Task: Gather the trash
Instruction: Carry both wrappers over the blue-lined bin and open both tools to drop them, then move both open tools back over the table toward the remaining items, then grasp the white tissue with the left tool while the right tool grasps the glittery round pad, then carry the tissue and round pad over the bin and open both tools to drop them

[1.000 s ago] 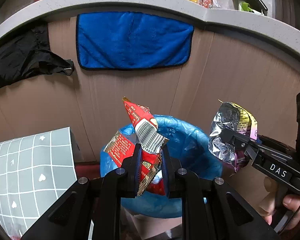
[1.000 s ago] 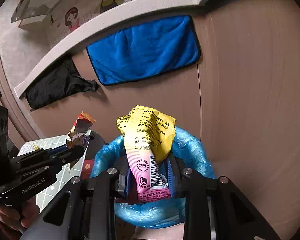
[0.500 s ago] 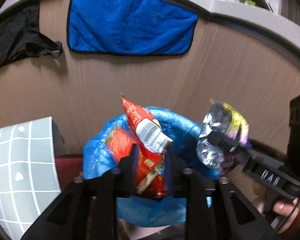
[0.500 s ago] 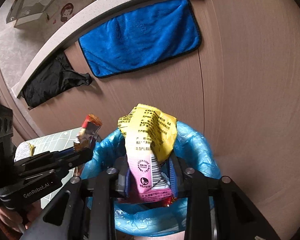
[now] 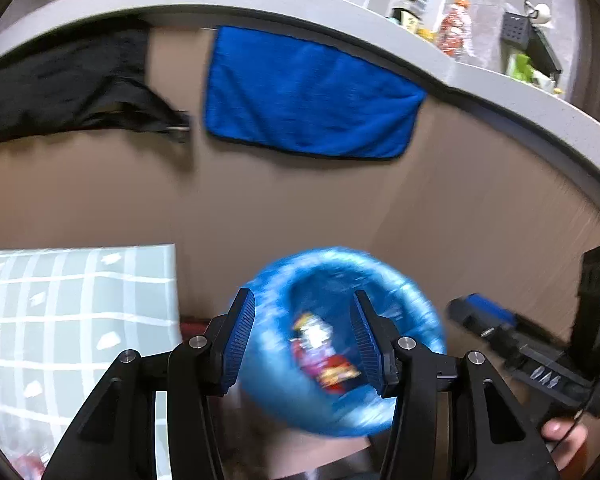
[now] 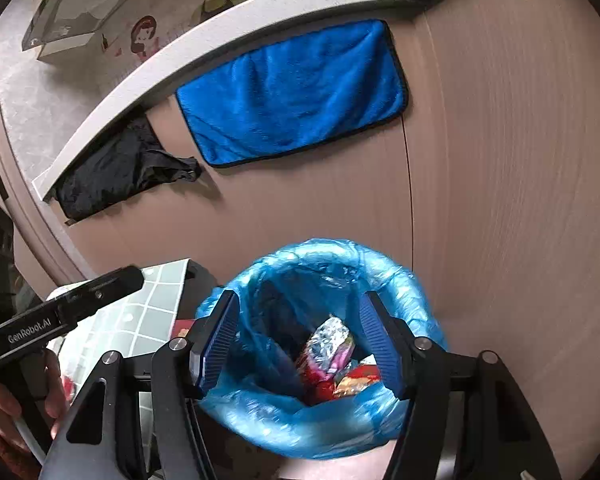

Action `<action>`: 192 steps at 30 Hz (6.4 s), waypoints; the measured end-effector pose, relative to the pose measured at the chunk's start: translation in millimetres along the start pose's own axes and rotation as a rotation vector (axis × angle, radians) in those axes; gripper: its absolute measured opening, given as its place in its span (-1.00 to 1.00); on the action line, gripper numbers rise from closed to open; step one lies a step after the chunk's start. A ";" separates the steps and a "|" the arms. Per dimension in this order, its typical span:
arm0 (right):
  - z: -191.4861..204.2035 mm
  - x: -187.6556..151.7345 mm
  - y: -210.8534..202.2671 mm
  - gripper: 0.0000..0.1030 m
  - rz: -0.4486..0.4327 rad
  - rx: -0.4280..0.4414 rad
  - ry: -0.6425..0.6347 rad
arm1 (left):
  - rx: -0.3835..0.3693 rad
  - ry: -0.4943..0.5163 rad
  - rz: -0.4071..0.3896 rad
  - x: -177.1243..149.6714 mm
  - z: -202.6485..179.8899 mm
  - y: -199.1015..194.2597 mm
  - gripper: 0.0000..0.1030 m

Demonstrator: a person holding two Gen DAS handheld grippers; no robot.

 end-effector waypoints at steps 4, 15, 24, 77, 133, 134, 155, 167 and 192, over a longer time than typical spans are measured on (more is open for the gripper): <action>19.3 -5.2 -13.6 0.17 -0.010 0.034 -0.009 | 0.100 -0.010 -0.032 -13.2 26.8 -38.5 -0.02; 123.5 -27.3 -45.8 0.17 -0.024 0.124 -0.138 | 0.210 -0.032 -0.091 -47.0 94.0 -135.3 -0.02; 224.0 -59.9 -54.1 0.27 0.003 0.184 -0.285 | 0.413 -0.184 -0.147 -100.9 202.2 -218.3 -0.02; 509.0 -118.7 142.1 0.27 0.264 0.249 -0.742 | 0.396 -0.414 -0.128 -147.2 418.1 -285.2 -0.65; 294.7 -153.0 3.0 -0.42 0.274 0.194 -0.397 | 0.242 -0.252 0.010 -170.1 235.1 -240.9 -0.65; 295.7 -153.5 4.2 -0.43 0.278 0.201 -0.397 | 0.245 -0.252 0.012 -169.7 235.2 -240.6 -0.65; 317.9 -129.1 -49.6 -0.73 0.174 0.300 -0.441 | 0.259 -0.169 -0.062 -149.7 195.9 -267.3 -0.65; 301.2 -147.5 -50.4 -0.73 0.218 0.278 -0.429 | 0.258 -0.169 -0.059 -156.4 190.6 -269.2 -0.65; 179.8 -8.1 -114.1 -0.74 -0.143 0.104 -0.307 | 0.083 0.091 -0.138 -19.4 25.6 -156.4 -0.65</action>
Point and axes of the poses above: each gripper's, at about its wrist camera, not at the fingertips, and y roughly the way its jaws point, z to its left, x to its top, the point moved 8 cm from there along y, roughly the way its jaws point, and after that the axes turned 1 degree about z, right-handed, at the moved point
